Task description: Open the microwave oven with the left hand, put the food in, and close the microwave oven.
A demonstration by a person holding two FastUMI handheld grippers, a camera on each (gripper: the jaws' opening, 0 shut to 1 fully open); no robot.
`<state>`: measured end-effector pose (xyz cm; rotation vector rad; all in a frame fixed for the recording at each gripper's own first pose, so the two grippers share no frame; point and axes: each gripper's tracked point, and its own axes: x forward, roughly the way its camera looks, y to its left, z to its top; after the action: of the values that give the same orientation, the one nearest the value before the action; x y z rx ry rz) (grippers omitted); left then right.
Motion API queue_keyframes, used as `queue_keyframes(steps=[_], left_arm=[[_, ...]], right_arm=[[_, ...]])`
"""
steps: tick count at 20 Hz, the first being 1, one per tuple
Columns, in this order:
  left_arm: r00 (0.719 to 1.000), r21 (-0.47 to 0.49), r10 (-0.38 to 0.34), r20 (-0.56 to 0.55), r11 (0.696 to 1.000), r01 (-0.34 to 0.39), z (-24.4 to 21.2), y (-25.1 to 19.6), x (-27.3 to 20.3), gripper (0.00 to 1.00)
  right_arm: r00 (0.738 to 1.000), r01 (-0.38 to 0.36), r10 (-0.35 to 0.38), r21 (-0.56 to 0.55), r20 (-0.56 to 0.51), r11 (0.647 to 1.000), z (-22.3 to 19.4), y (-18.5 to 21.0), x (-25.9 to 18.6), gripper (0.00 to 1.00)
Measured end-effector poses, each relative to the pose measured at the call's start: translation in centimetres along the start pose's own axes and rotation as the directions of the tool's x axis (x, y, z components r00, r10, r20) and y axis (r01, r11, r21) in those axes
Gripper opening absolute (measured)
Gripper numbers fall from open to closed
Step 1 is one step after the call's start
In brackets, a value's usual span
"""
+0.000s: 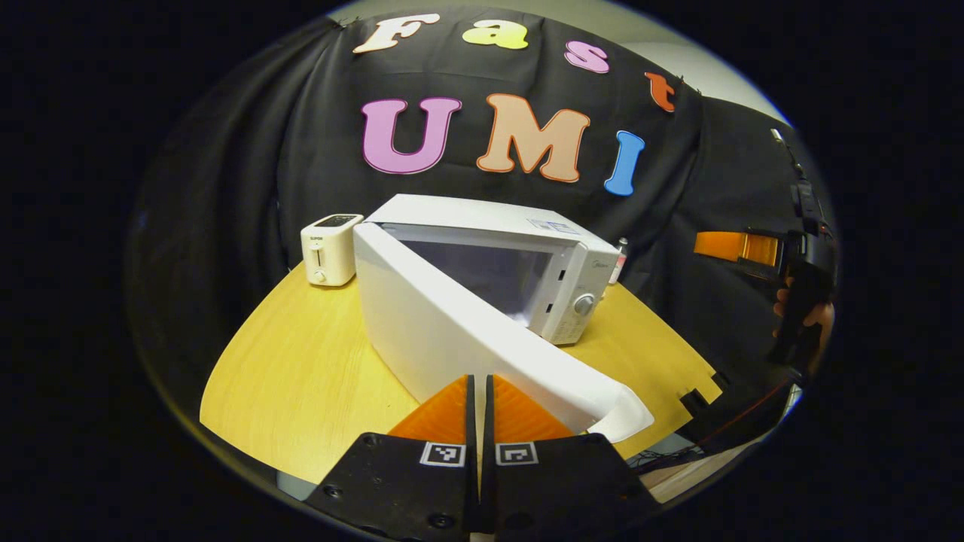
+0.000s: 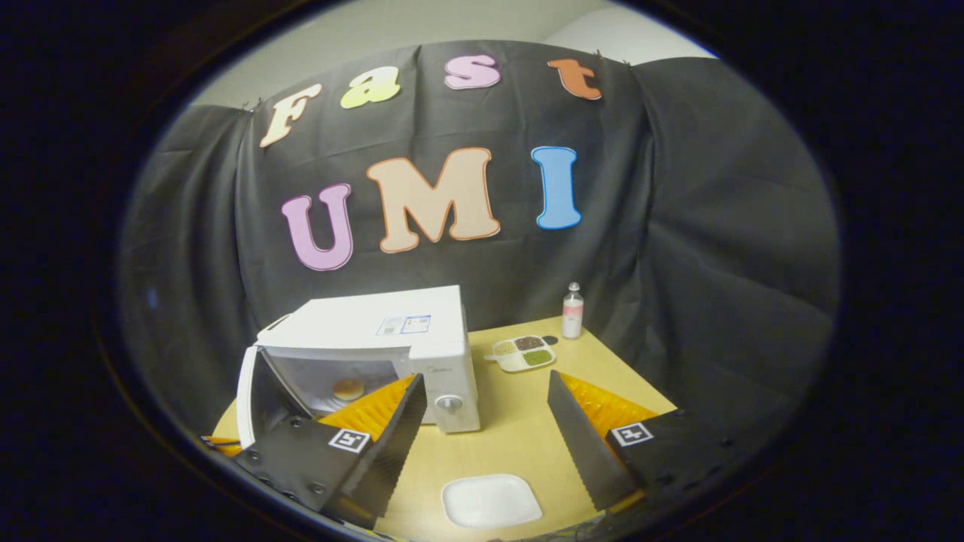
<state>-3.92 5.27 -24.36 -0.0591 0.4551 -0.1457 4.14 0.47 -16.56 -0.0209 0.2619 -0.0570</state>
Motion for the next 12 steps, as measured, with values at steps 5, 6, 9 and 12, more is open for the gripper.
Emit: queue_keyframes(steps=[5,6,9,12], left_arm=[[1.000,-0.003,-0.018,0.022,1.000,0.018,1.6,-3.5,3.8,0.00],[0.999,-0.007,-0.023,0.028,1.000,0.023,1.9,-4.2,4.6,0.00],[0.999,-0.011,-0.020,0.046,1.000,0.021,2.9,-5.7,6.9,0.00],[0.998,-0.019,-0.011,0.056,1.000,0.012,4.1,-7.0,9.1,0.00]], right_arm=[[1.000,-0.019,0.019,-0.007,-0.018,1.000,0.1,-2.6,1.1,0.92],[1.000,-0.018,0.018,-0.013,-0.018,1.000,0.3,-3.2,1.3,0.92],[1.000,-0.017,0.017,-0.012,-0.016,1.000,1.0,-4.7,1.9,0.91],[1.000,-0.022,0.022,-0.001,-0.020,1.000,1.2,-5.8,2.4,0.92]])
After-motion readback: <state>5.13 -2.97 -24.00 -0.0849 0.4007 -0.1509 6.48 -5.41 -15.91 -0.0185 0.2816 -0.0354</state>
